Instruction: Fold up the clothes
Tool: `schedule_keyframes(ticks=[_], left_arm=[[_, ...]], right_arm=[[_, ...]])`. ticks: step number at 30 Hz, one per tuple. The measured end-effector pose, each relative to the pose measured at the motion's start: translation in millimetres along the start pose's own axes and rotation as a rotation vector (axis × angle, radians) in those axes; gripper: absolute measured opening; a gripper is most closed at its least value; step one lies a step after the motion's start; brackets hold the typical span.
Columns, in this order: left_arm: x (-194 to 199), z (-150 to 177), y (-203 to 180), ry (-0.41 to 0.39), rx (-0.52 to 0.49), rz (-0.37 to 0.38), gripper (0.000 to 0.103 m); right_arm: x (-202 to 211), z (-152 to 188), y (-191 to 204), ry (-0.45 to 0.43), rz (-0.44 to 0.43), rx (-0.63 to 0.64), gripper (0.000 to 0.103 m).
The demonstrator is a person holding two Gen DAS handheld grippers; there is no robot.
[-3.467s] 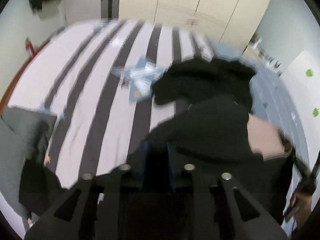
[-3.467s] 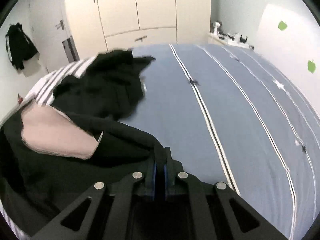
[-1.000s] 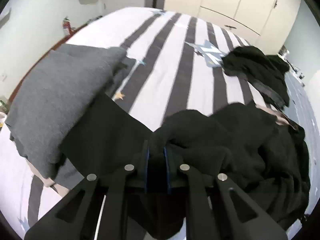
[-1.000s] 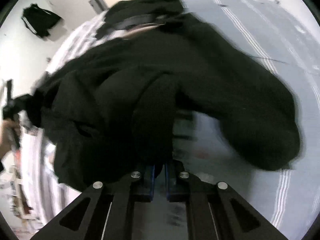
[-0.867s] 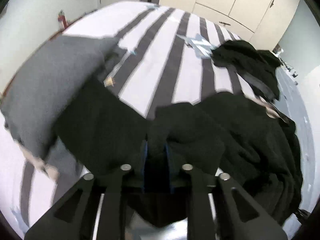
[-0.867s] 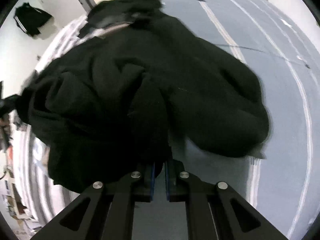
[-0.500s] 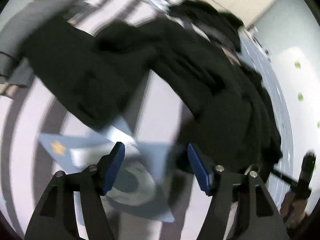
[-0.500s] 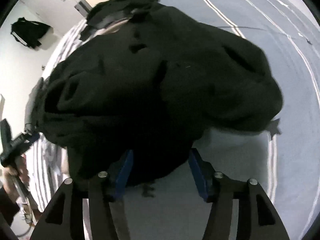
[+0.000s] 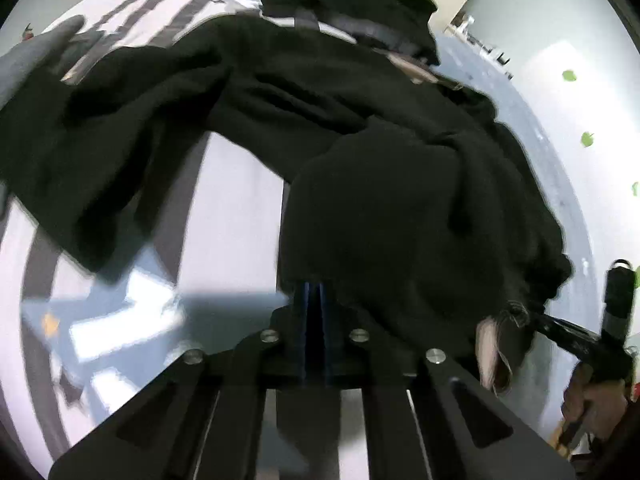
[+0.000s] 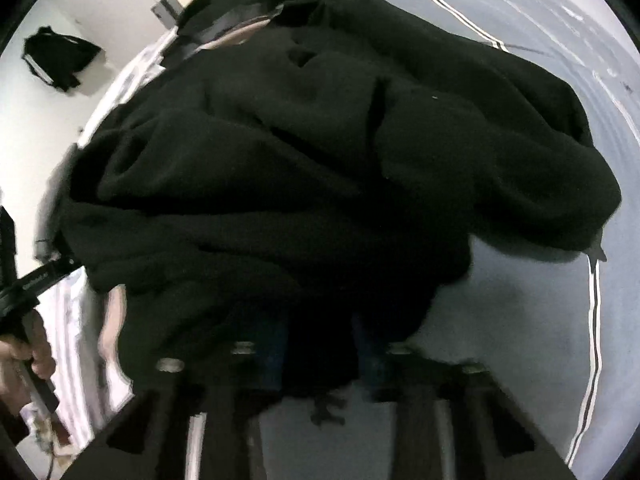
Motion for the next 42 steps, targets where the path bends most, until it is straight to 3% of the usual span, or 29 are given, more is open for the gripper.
schedule_keyframes(ticks=[7,12,15,19,22,24,27,31,35,39,42], left_arm=[[123,74,9,0.114,0.059,-0.008,0.002],[177,125,3,0.190,0.136,-0.070,0.000],[187,150,11,0.216,0.153,-0.142,0.000],[160,156,21,0.227,0.132,-0.225,0.000],[136,132,24,0.160,0.135,-0.245,0.017],[122,107,25,0.089,0.151,-0.252,0.029],[95,64,24,0.012,0.162,-0.249,0.043],[58,4,26,-0.057,0.099,-0.281,0.047],[16,-63,34,-0.085,0.002,-0.319,0.047],[-12,-110,47,-0.083,-0.030,-0.344,0.047],[-30,-129,55,-0.076,-0.039,-0.335,0.048]], right_arm=[[62,23,-40,0.064,-0.073,0.092,0.007],[111,40,-74,0.124,-0.096,0.150,0.003],[110,38,-78,0.175,-0.065,0.192,0.000],[95,50,-83,0.198,0.000,0.200,0.003],[88,35,-90,0.139,0.057,0.160,0.011],[78,17,-94,0.085,0.098,0.105,0.034],[62,-15,-101,0.008,0.177,0.053,0.044],[34,-74,-106,-0.084,0.286,0.026,0.047],[4,-135,-113,-0.132,0.348,0.082,0.063],[-28,-186,-116,-0.105,0.351,0.106,0.064],[-21,-206,-123,-0.155,0.313,0.092,0.064]])
Point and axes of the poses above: each gripper's, at about its wrist camera, not at the fingertips, and x roughly against the way its jaws point, y to its left, z to its underside, the point moved 1 cm from there along -x, roughly the way its jaws point, and after that the axes turned 11 degrees about -y, right-handed, at the moved point
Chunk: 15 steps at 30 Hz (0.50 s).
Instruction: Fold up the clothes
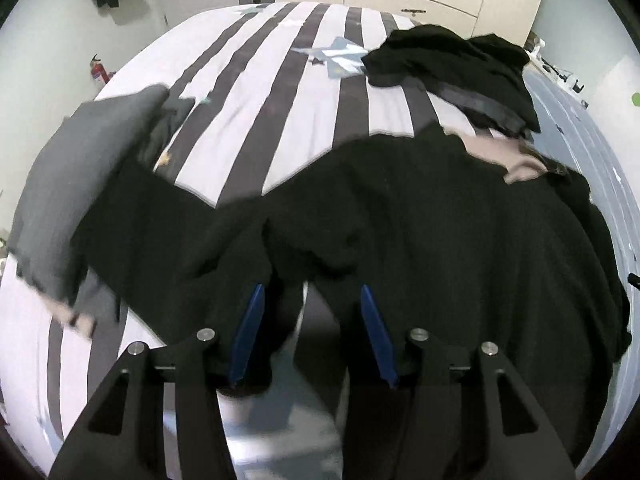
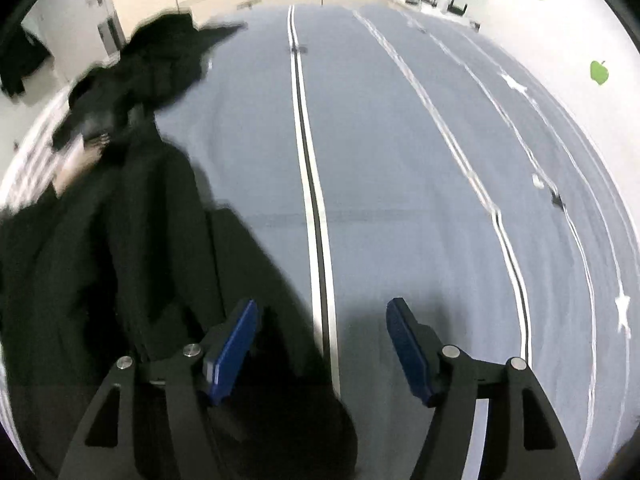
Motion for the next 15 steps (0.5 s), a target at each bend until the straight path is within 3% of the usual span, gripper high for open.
schedule_keyframes(ticks=[4,8,9,10,12,13,14,15], left_arm=[[-27,-1,-3,0.046,-0.048,-0.006,0.048],[-50,8,-10,0.096,-0.076,-0.019,0.053],[-55,11,-15,0.104,-0.104,-0.027,0.053],[-57,10,-16,0.101,-0.107,-0.032,0.052],[-58,8,-15,0.087,-0.097,-0.041,0.039],[-59,7,-15,0.080,-0.092,-0.045,0.026],[-59,4,-12,0.075,-0.073,-0.042,0.021],[-59,0,-7,0.069,-0.049,-0.035,0.019]], right_arm=[[-23,-15,12,0.050,-0.062,0.061,0.064],[-62,1,38,0.192,-0.079,0.163,0.062],[-65,0,37,0.180,-0.081,0.146,0.058],[-67,-1,36,0.167,-0.083,0.128,0.053],[-67,-6,26,0.135,-0.106,0.035,0.020],[-68,-8,21,0.136,-0.126,-0.006,0.015],[-67,-10,18,0.131,-0.126,-0.023,0.007],[-65,-14,14,0.119,-0.118,-0.031,0.006]])
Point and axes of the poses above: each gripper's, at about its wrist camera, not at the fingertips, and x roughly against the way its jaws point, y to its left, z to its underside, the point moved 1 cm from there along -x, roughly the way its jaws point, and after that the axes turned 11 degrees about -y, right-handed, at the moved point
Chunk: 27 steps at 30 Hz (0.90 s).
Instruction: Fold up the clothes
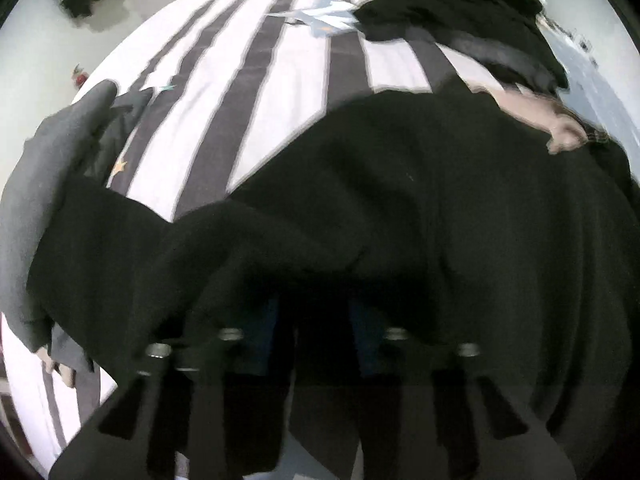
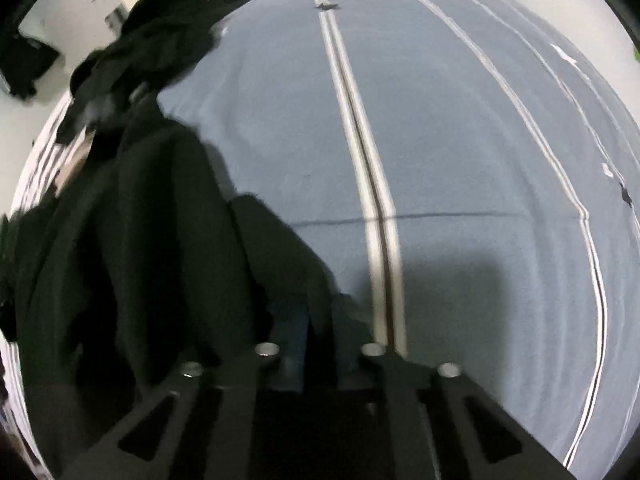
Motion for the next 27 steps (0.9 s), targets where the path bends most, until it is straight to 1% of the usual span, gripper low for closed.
schedule_keyframes(ticks=[2,4,6,8,10,11,13,14,16,17,18,20,22,23,24,25,26,27], left_arm=[[4,-6,5,-0.023,0.006,-0.009,0.014],[8,-11,9,-0.046,-0.002,-0.028,0.013],[11,-14,12,-0.053,0.005,-0.042,0.013],[14,-15,16,-0.060,0.016,-0.054,0.013],[15,-13,21,-0.050,0.039,-0.056,0.014],[15,-12,24,-0.044,0.051,-0.057,0.015],[16,-9,28,-0.037,0.071,-0.050,0.016],[20,-8,30,-0.043,0.086,-0.052,0.018],[28,-11,31,-0.067,0.098,-0.055,0.024],[34,-13,28,-0.091,0.088,-0.057,0.027],[41,-16,26,-0.117,0.073,-0.061,0.029],[53,-23,20,-0.168,0.050,-0.059,0.038],[59,-32,18,-0.203,0.048,-0.041,0.045],[61,-39,16,-0.222,0.053,-0.025,0.048],[62,-46,15,-0.241,0.059,-0.007,0.051],[59,-53,13,-0.258,0.062,0.014,0.057],[52,-60,10,-0.255,0.056,0.030,0.064],[41,-66,7,-0.230,0.044,0.045,0.064]], right_arm=[[13,-7,-8,-0.047,0.043,-0.002,0.005],[31,-14,-19,-0.099,0.088,-0.018,0.005],[57,-19,-50,-0.184,0.199,-0.073,0.005],[78,-29,-91,-0.243,0.320,-0.139,0.005],[87,-34,-130,-0.238,0.455,-0.206,0.005],[87,-34,-150,-0.216,0.520,-0.234,0.005],[85,-33,-174,-0.135,0.600,-0.277,0.006],[84,-32,-186,-0.094,0.639,-0.298,0.010],[95,-29,-178,-0.123,0.645,-0.305,0.016],[100,-28,-173,-0.139,0.647,-0.308,0.023],[103,-28,-154,-0.170,0.616,-0.277,0.029],[110,-27,-119,-0.225,0.566,-0.212,0.034],[111,-28,-74,-0.270,0.383,-0.158,0.037],[108,-24,-56,-0.268,0.304,-0.134,0.038],[98,-23,-28,-0.249,0.209,-0.095,0.040],[89,-24,-2,-0.228,0.140,-0.054,0.040],[82,-24,14,-0.217,0.101,-0.018,0.040],[69,-23,35,-0.191,0.065,0.030,0.040]])
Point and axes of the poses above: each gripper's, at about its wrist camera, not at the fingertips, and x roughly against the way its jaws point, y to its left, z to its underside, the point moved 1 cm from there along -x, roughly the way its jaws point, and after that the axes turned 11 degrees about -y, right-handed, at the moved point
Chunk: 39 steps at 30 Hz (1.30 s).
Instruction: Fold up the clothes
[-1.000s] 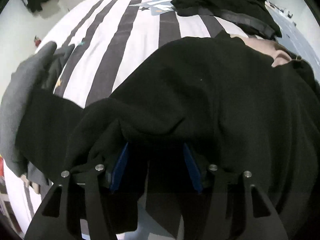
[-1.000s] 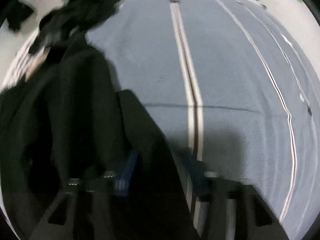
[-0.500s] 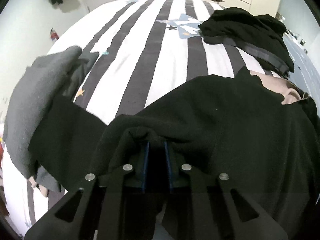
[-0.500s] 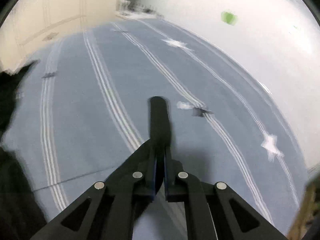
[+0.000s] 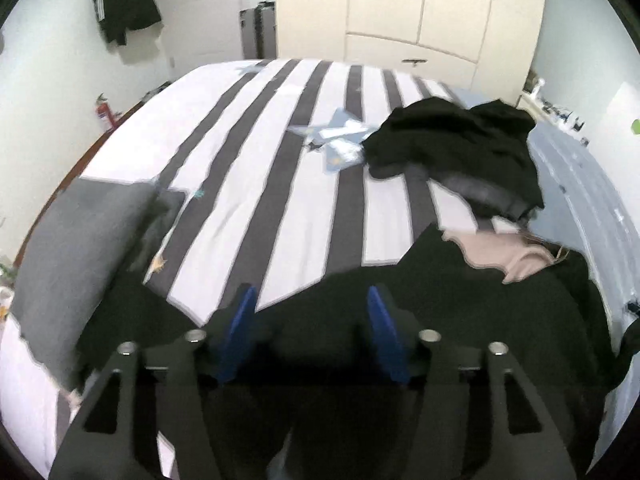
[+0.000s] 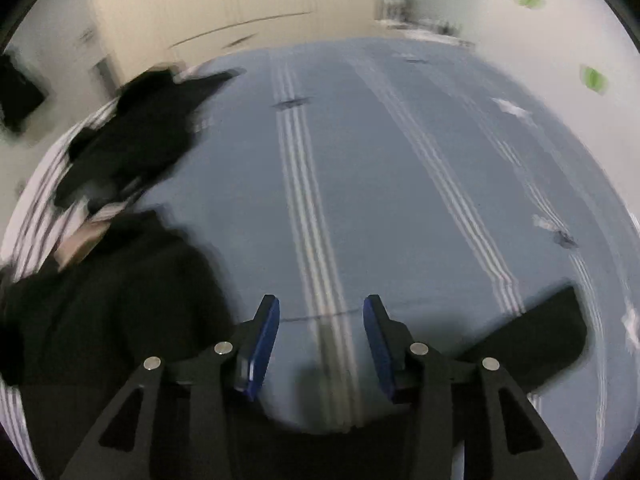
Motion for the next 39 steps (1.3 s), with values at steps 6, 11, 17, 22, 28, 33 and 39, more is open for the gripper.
schedule_keyframes(ticks=[6,11,17,22,28,33,39], left_arm=[[-97,20,-8,0.283,-0.076,0.034,0.064],[-108,38,-10,0.302,-0.104,0.107,0.020],[-73,3,-15,0.119,-0.153,0.084,0.007],[-49,-48,-12,-0.044,-0.142,0.096,0.008],[-115,-19,16,0.221,-0.137,-0.150,0.012],[-77,5,35,0.128,-0.009,-0.081,0.030],[-12,68,25,0.138,0.021,0.037,0.032]], right_arm=[[-71,9,60,0.176,-0.028,0.110,0.040],[-85,8,62,0.204,-0.058,0.090,0.036],[-65,-21,55,0.107,-0.032,0.054,0.002],[-30,-80,28,-0.065,0.026,-0.003,0.002],[-73,-100,12,0.056,0.132,0.035,0.003],[-75,-85,7,0.094,0.099,-0.052,0.020],[-5,-30,28,-0.003,-0.090,0.014,0.029]])
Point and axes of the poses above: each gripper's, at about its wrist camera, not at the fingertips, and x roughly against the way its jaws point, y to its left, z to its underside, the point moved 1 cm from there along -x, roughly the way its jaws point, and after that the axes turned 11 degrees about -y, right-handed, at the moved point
